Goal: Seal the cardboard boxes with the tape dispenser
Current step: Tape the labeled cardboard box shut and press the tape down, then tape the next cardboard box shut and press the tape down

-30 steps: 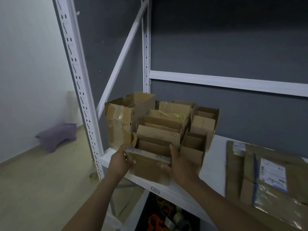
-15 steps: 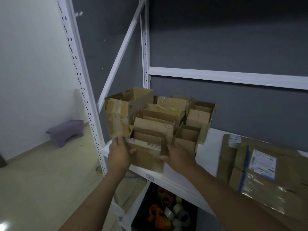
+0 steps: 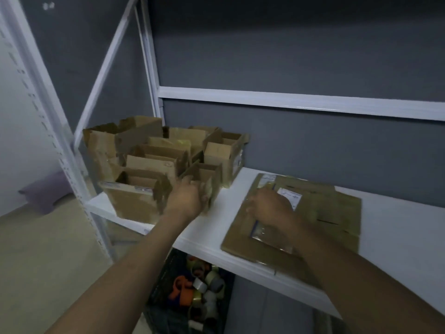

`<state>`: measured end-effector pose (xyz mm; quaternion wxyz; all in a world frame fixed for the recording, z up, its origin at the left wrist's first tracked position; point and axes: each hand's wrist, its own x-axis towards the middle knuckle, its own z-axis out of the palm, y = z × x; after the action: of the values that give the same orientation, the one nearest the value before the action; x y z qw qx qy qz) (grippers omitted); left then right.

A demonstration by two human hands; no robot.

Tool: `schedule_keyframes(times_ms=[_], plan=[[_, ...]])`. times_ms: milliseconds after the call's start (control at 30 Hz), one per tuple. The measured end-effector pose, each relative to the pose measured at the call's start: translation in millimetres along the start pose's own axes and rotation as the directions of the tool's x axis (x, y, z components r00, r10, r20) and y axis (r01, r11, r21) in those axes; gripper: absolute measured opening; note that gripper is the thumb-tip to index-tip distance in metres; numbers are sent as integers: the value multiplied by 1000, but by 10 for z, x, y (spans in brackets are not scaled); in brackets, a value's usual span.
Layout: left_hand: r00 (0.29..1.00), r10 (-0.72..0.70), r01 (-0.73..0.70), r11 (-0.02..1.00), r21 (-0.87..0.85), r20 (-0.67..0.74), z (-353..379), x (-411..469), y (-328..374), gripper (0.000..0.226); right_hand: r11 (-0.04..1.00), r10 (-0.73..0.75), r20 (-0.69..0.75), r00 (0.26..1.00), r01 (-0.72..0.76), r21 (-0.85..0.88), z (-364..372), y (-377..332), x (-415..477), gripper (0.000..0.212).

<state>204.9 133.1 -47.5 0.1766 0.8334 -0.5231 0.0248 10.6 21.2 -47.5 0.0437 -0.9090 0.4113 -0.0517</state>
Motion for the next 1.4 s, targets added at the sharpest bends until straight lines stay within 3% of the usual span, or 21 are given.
schedule_keyframes(times_ms=[167, 300, 400, 500, 633, 700, 800, 833, 867, 933, 967, 1067, 1133, 1233, 1333, 1400], plan=[[984, 93, -77, 991, -110, 150, 614, 35, 755, 46, 995, 96, 81, 992, -98, 23, 183, 878, -231, 32], [949, 75, -6, 976, -218, 306, 991, 161, 1050, 54, 978, 114, 113, 987, -131, 162, 292, 1253, -357, 33], [942, 68, 55, 934, -352, 329, 1020, 210, 1213, 34, 950, 101, 99, 990, -126, 287, 404, 1399, -448, 39], [938, -8, 183, 861, -474, 347, 1091, 302, 1262, 51, 876, 195, 76, 978, -209, 435, 585, 1463, -505, 48], [916, -10, 284, 719, -634, 400, 1130, 413, 1269, 44, 717, 346, -14, 938, -255, 649, 739, 1438, -480, 54], [946, -18, 234, 726, -647, 322, 1136, 494, 1290, 35, 600, 466, -59, 883, -266, 755, 725, 1444, -477, 58], [962, 66, 167, 627, -761, 265, 1105, 573, 1427, 21, 177, 622, 19, 782, -165, 970, 659, 1494, -470, 58], [948, 98, 189, 589, -785, 302, 1096, 588, 1491, 11, 88, 668, 31, 744, -120, 989, 642, 1549, -469, 58], [938, 127, 205, 550, -810, 323, 1066, 600, 1568, 18, 62, 709, 21, 705, -92, 994, 615, 1614, -475, 59], [919, 185, 218, 493, -842, 347, 1079, 651, 1734, 49, 93, 760, -21, 650, -77, 993, 576, 1781, -508, 59], [915, 204, 219, 472, -854, 348, 1104, 684, 1821, 60, 167, 772, -56, 633, -116, 979, 565, 1884, -537, 56], [894, 275, 217, 427, -878, 355, 1071, 700, 2179, 64, 345, 769, -121, 628, -247, 906, 460, 2192, -686, 35], [879, 313, 222, 398, -890, 359, 1036, 674, 2483, 51, 349, 743, -78, 665, -285, 892, 361, 2417, -798, 31], [849, 389, 175, 433, -884, 358, 1115, 625, 2955, 27, 338, 694, -20, 720, -301, 892, 254, 2795, -930, 36], [832, 448, 83, 482, -872, 328, 1181, 534, 3490, 27, 292, 650, 2, 760, -252, 923, 65, 3210, -1024, 34], [831, 455, 95, 450, -888, 320, 1233, 463, 3850, 33, 243, 619, 31, 785, -229, 943, -59, 3525, -1081, 51]])
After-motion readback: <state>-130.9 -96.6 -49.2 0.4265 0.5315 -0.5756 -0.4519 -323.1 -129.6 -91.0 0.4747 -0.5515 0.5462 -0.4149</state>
